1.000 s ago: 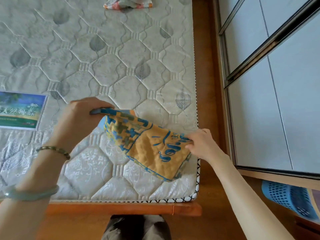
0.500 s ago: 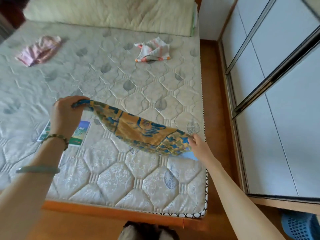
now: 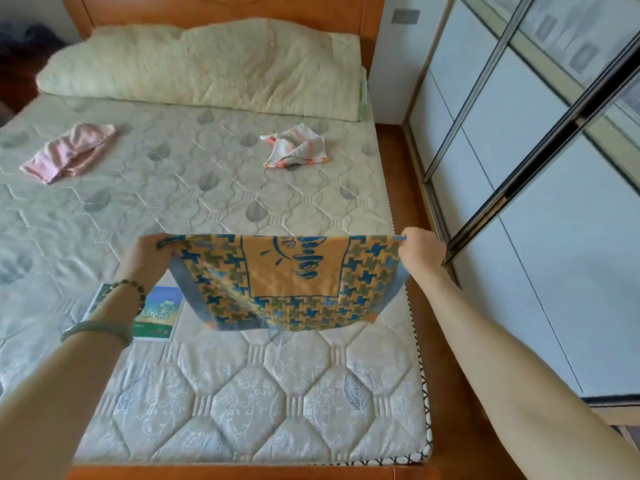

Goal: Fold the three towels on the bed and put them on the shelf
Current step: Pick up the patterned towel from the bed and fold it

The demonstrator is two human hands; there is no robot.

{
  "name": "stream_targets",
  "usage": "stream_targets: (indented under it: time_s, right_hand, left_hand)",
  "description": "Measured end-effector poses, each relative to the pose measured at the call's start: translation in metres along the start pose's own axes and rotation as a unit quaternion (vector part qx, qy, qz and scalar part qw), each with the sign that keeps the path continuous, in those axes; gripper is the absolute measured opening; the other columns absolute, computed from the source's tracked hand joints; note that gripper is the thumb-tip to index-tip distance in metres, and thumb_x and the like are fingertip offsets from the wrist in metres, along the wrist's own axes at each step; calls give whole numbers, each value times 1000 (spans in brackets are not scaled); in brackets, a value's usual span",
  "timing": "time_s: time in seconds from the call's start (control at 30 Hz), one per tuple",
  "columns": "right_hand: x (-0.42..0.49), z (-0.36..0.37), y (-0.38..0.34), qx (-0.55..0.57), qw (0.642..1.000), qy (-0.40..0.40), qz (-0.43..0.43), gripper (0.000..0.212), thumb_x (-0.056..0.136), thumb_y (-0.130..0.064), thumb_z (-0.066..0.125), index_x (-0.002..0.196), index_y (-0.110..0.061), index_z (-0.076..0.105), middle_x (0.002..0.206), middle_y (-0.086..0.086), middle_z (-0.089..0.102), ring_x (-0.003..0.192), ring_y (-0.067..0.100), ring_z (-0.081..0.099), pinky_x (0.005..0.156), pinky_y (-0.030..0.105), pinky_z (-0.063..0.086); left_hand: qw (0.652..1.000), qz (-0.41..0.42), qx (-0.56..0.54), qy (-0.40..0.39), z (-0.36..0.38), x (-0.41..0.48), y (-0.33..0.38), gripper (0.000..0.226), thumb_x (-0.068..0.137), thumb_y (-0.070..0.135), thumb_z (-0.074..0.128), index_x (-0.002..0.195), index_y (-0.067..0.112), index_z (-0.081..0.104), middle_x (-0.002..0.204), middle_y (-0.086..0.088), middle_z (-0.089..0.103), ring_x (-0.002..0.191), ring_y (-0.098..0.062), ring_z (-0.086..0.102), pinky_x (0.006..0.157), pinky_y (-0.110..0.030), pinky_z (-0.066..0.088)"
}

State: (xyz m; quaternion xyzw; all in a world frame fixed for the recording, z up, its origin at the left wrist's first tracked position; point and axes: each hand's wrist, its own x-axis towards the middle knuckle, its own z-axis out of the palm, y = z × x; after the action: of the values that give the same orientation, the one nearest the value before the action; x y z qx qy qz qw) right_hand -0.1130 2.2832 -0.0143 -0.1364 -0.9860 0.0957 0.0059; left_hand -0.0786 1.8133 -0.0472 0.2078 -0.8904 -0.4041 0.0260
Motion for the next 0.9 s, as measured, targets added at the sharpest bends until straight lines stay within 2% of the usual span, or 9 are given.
stream_targets:
  time_s: [0.17, 0.23, 0.3, 0.4, 0.53, 0.63, 0.67, 0.77, 0.9]
  right_hand:
    - [27, -3, -22, 95, 988, 116, 29, 26, 85, 0, 44, 91, -12, 66, 90, 12, 65, 90, 36, 59, 63, 34, 44]
    - [34, -4, -22, 135, 978, 155, 25, 32, 86, -2, 43, 100, -15, 68, 94, 11, 67, 88, 34, 61, 67, 37, 51]
    - [33, 0, -14, 168, 970, 178, 4, 34, 86, -1, 42, 102, -13, 69, 92, 13, 68, 85, 32, 62, 68, 35, 51]
    - [16, 22, 6, 180, 968, 172, -28, 34, 82, 5, 44, 99, -6, 71, 90, 15, 69, 83, 32, 61, 71, 34, 48]
    - [-24, 78, 43, 153, 985, 68, -42, 35, 77, 14, 47, 99, 2, 70, 96, 22, 68, 92, 40, 59, 80, 39, 46]
    - [-61, 123, 69, 146, 988, -17, -37, 35, 79, 14, 45, 99, 2, 71, 96, 23, 68, 93, 38, 59, 76, 35, 45]
    - [-74, 140, 78, 142, 988, -49, -29, 34, 81, 13, 45, 100, 2, 71, 97, 23, 68, 93, 37, 59, 75, 32, 44]
    - [-111, 191, 102, 111, 981, -161, -17, 33, 85, 12, 45, 102, 1, 71, 105, 20, 68, 97, 34, 60, 76, 27, 40]
    - [-172, 255, 138, 69, 948, -309, 15, 33, 86, 11, 45, 103, 0, 71, 111, 17, 67, 95, 35, 63, 76, 33, 46]
  left_hand:
    - [996, 52, -65, 25, -4, 34, 27, 30, 90, -1, 52, 115, 4, 68, 98, -16, 66, 75, -27, 58, 55, -21, 46]
    - [993, 79, -84, 36, -10, 41, 32, 29, 88, -1, 55, 113, 4, 68, 100, -10, 65, 86, -21, 59, 64, -12, 46]
    - [990, 106, -84, 40, -12, 45, 27, 27, 86, -2, 57, 110, 3, 70, 101, -10, 66, 87, -17, 60, 76, -20, 49]
    - [991, 123, -51, 16, -7, 35, 8, 26, 87, -3, 57, 110, 0, 69, 99, -12, 66, 77, -7, 58, 66, -4, 42]
    - [995, 93, -1, -41, 21, 2, -40, 25, 87, -5, 58, 107, 4, 69, 74, -15, 62, 54, 3, 55, 47, -2, 33]
    - [992, 71, 66, -84, 55, -24, -100, 23, 86, -1, 63, 106, 2, 72, 90, -22, 69, 64, 10, 57, 55, -1, 35]
    - [989, 55, 92, -104, 67, -33, -123, 22, 86, 0, 64, 106, 3, 73, 94, -22, 70, 69, 7, 60, 60, -3, 37]
    - [969, 18, 176, -170, 103, -65, -185, 19, 85, 3, 65, 101, 6, 75, 96, -22, 73, 86, -36, 65, 76, -35, 49]
    - [917, 33, 306, -254, 132, -123, -232, 19, 82, 2, 68, 93, 13, 78, 85, -16, 75, 79, -39, 64, 72, -43, 51]
